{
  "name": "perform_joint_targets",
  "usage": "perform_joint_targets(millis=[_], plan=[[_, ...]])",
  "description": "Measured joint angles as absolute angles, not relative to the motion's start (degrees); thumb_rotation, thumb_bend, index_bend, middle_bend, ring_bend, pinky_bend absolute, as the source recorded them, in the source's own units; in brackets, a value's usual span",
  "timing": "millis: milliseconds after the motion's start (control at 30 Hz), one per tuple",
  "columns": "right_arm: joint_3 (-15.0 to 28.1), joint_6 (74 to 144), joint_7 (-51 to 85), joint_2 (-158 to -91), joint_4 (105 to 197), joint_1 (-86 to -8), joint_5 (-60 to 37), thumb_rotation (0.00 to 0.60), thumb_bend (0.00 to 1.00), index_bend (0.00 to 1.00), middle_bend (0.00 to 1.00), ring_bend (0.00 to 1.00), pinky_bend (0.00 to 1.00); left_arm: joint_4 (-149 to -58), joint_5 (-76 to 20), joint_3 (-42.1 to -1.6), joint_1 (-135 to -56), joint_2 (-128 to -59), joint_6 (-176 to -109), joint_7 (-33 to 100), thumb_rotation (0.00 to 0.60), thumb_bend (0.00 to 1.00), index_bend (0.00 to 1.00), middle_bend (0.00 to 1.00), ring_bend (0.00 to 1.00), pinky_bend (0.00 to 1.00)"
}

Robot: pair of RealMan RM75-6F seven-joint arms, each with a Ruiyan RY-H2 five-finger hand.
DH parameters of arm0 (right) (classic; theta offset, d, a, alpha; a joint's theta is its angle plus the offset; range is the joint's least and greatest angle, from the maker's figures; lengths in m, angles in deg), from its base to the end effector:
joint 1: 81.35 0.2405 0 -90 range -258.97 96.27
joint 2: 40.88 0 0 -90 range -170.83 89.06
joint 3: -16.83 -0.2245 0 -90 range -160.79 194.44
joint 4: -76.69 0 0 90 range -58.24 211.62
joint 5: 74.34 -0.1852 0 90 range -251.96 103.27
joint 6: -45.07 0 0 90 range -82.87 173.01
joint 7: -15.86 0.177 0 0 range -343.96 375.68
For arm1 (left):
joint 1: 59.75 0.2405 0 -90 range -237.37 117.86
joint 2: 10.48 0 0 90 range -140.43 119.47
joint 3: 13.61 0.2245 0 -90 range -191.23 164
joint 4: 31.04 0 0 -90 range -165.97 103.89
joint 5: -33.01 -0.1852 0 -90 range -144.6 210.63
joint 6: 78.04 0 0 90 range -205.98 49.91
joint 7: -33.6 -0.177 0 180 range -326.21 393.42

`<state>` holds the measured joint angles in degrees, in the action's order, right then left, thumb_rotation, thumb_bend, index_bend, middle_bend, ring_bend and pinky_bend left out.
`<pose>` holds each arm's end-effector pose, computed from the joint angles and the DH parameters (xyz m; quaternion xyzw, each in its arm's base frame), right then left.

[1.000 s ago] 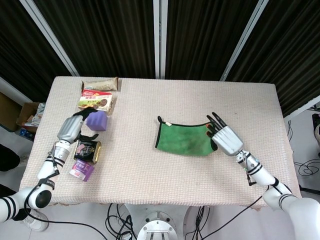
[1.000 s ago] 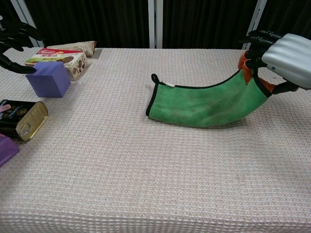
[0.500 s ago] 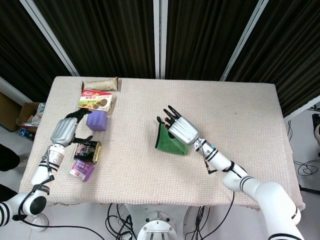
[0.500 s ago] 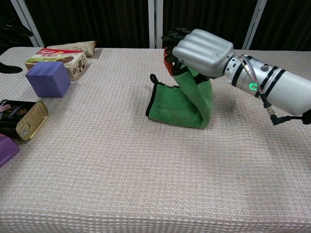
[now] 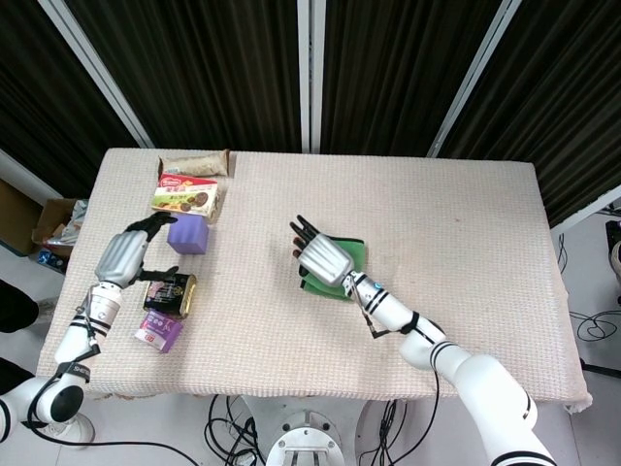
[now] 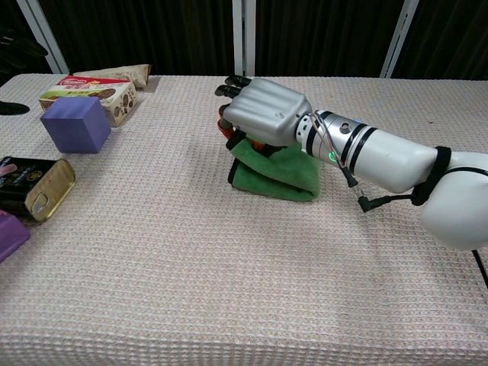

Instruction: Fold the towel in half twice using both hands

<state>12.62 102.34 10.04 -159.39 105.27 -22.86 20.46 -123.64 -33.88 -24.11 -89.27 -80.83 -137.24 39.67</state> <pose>-0.0450 -0.3769 -0.0993 0.8468 -0.0407 0.3694 0.3806 -0.2024 0.3309 0.0982 -0.6039 -0.5086 -0.4253 0.4424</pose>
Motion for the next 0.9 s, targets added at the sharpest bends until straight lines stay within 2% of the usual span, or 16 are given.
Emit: perform_joint_targets(millis=[33, 67, 133, 200, 267, 467, 533, 600, 733, 800, 900], plan=[[12.6, 102.1, 9.8, -159.8, 104.8, -22.7, 20.3, 0.6, 0.42, 0.52, 0.28, 0.06, 0.0, -123.7, -34.0, -24.1, -89.2, -80.8, -137.3, 39.8, 0.6, 0.19, 0.18, 0.1, 0.15, 0.17], [12.5, 101.9, 9.6, -160.0, 104.6, -22.6, 20.1, 0.6, 0.37, 0.4, 0.26, 0.04, 0.0, -123.7, -34.0, -24.2, -89.2, -80.7, -137.3, 39.9, 0.6, 0.19, 0.18, 0.1, 0.15, 0.17], [12.1, 101.0, 8.6, -160.4, 104.3, -22.5, 19.3, 0.6, 0.18, 0.12, 0.16, 0.0, 0.0, -123.6, -34.1, -24.3, -89.0, -80.5, -137.6, 40.0, 0.6, 0.19, 0.18, 0.1, 0.15, 0.17], [11.5, 100.7, 7.6, -160.5, 104.7, -22.5, 18.3, 0.6, 0.04, 0.01, 0.06, 0.0, 0.0, -123.6, -34.1, -24.3, -88.9, -80.3, -137.8, 40.0, 0.6, 0.19, 0.18, 0.1, 0.15, 0.17], [10.8, 101.2, 7.3, -160.3, 106.1, -22.9, 17.6, 0.6, 0.0, 0.0, 0.01, 0.0, 0.0, -123.4, -34.1, -24.3, -88.8, -80.3, -138.1, 39.7, 0.6, 0.19, 0.18, 0.1, 0.15, 0.17], [9.2, 106.2, 6.3, -156.1, 114.6, -25.5, 16.1, 0.6, 0.0, 0.0, 0.0, 0.0, 0.0, -122.2, -33.9, -23.6, -88.4, -80.3, -138.9, 36.0, 0.6, 0.19, 0.18, 0.1, 0.15, 0.16], [8.7, 108.8, 5.2, -153.2, 119.2, -27.3, 15.6, 0.6, 0.03, 0.0, 0.04, 0.0, 0.0, -121.5, -33.8, -23.0, -88.0, -80.3, -139.4, 34.1, 0.6, 0.19, 0.18, 0.1, 0.15, 0.16], [8.3, 111.1, 4.2, -150.2, 124.0, -29.2, 15.0, 0.6, 0.13, 0.02, 0.11, 0.01, 0.02, -120.7, -33.9, -22.4, -87.4, -80.2, -140.3, 32.8, 0.6, 0.19, 0.19, 0.1, 0.15, 0.16], [8.1, 115.6, 3.3, -140.9, 138.0, -35.3, 12.9, 0.6, 0.27, 0.19, 0.2, 0.1, 0.13, -117.9, -36.1, -21.0, -85.6, -80.0, -143.2, 32.3, 0.6, 0.19, 0.21, 0.11, 0.15, 0.16], [8.4, 117.3, 3.7, -135.9, 144.8, -38.5, 11.8, 0.6, 0.28, 0.2, 0.21, 0.11, 0.17, -116.8, -37.3, -20.6, -84.5, -80.0, -145.1, 32.6, 0.6, 0.19, 0.22, 0.12, 0.15, 0.16], [9.7, 120.5, 5.0, -126.1, 155.6, -44.7, 10.3, 0.6, 0.28, 0.2, 0.18, 0.08, 0.11, -115.8, -39.4, -19.7, -82.2, -79.8, -149.0, 33.8, 0.6, 0.19, 0.22, 0.12, 0.15, 0.16]])
